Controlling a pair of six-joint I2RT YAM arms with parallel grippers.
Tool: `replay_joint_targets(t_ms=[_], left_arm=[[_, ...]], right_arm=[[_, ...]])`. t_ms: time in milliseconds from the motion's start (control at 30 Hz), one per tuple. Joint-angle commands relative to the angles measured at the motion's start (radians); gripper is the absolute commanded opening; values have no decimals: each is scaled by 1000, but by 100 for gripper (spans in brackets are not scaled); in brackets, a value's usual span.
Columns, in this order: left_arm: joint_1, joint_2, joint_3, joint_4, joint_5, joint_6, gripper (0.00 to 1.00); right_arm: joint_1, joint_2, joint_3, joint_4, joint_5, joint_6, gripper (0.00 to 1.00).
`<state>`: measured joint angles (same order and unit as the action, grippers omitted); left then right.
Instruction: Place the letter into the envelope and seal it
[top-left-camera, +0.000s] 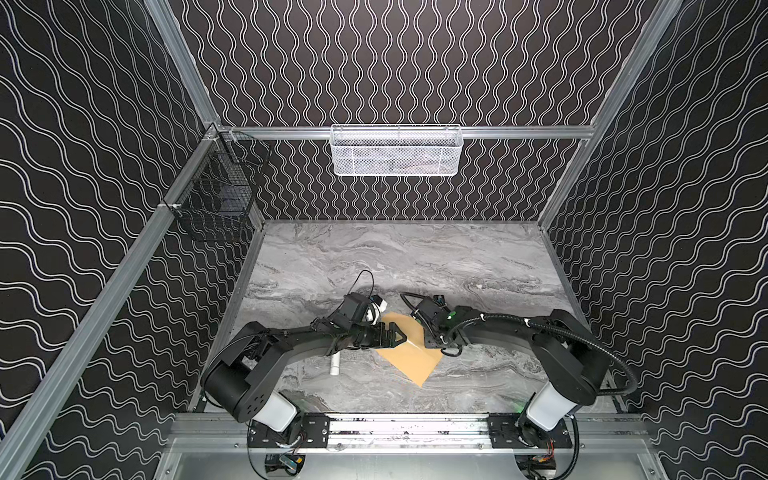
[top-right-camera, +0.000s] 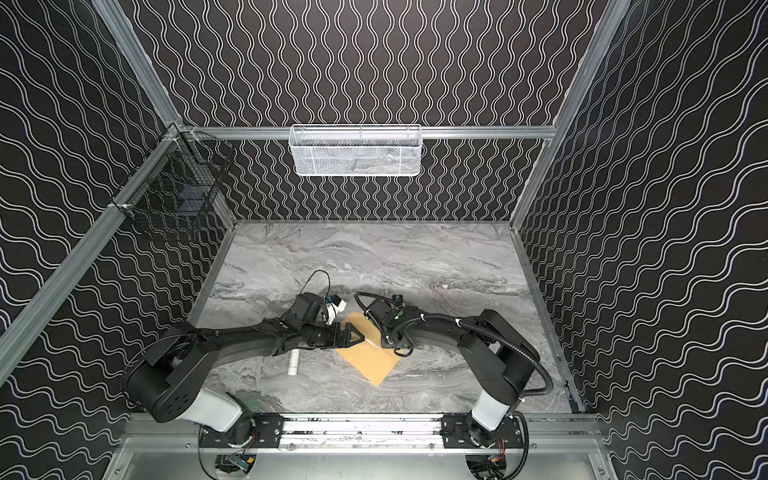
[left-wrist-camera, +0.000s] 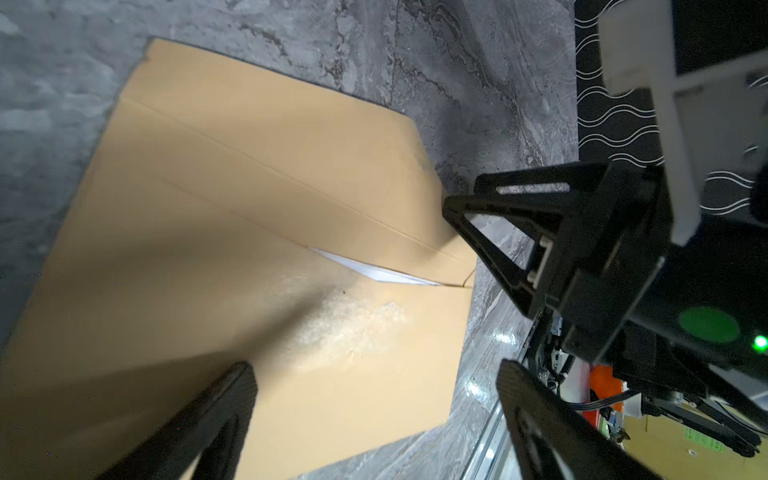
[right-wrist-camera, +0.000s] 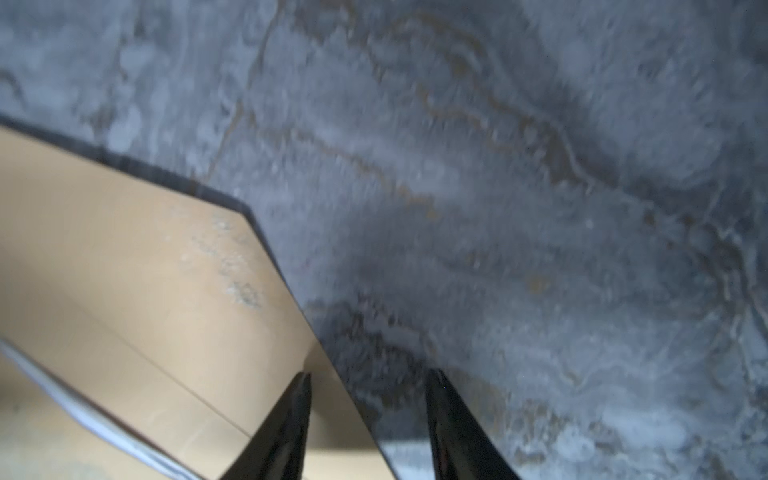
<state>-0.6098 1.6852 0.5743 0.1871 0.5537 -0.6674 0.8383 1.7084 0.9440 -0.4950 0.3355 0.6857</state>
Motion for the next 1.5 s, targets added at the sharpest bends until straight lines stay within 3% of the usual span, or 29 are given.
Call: replay_joint_targets(t_ms=[0, 233, 400, 567, 700, 833, 1067, 1467], left_arm=[[-11, 5, -20, 0, 31, -54, 95], [-48, -46, -45, 25, 29, -97, 97], [-60, -72, -63, 60, 25, -131, 96], [-59, -167, -33, -53, -38, -92, 98], [-56, -240, 10, -187, -91, -40, 98], [-48, -312, 42, -324, -175, 16, 98], [-24, -386, 48, -428, -230, 49, 99], [-15, -377, 32, -394, -185, 51, 99]], right_arm=[[-25, 27, 30, 10, 7, -67, 47], [-62, 60, 109, 16, 3, -126, 47], [-64, 0, 145, -47, 19, -137, 49], [-48, -186, -10, -30, -83, -55, 50], [16, -254, -82, -60, -74, 27, 51], [65, -206, -106, -80, -37, 65, 52], [83, -110, -93, -87, 4, 70, 52], [82, -75, -84, -115, 69, 60, 53]])
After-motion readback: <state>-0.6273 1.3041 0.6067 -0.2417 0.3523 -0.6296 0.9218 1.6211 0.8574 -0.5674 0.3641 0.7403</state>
